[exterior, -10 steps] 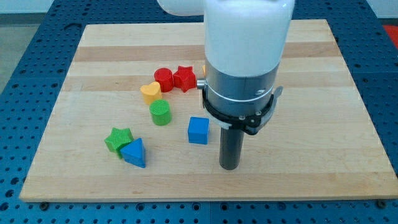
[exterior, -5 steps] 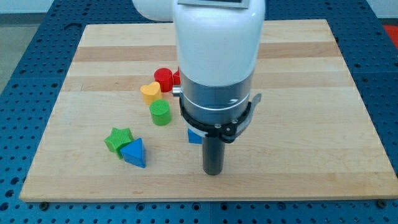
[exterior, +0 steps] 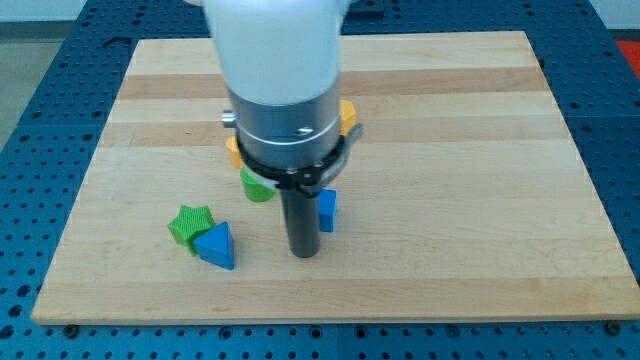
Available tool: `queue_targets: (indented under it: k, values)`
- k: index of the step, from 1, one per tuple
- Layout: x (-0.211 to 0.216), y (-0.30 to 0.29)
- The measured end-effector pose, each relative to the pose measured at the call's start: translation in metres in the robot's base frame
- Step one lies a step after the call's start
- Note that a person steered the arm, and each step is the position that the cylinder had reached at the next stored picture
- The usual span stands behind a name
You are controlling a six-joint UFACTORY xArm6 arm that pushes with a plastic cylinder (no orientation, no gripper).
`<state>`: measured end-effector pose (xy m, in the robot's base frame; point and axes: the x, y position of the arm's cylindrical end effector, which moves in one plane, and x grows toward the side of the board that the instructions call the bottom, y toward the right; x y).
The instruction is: Push the blue cube slightly up
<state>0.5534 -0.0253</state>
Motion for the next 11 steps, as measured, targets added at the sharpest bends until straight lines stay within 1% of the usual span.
queue_targets:
  k: [3,9,11]
  values:
    - [-0.009,0.007]
    - [-0.018,-0.032]
    - [-0.020,-0.035]
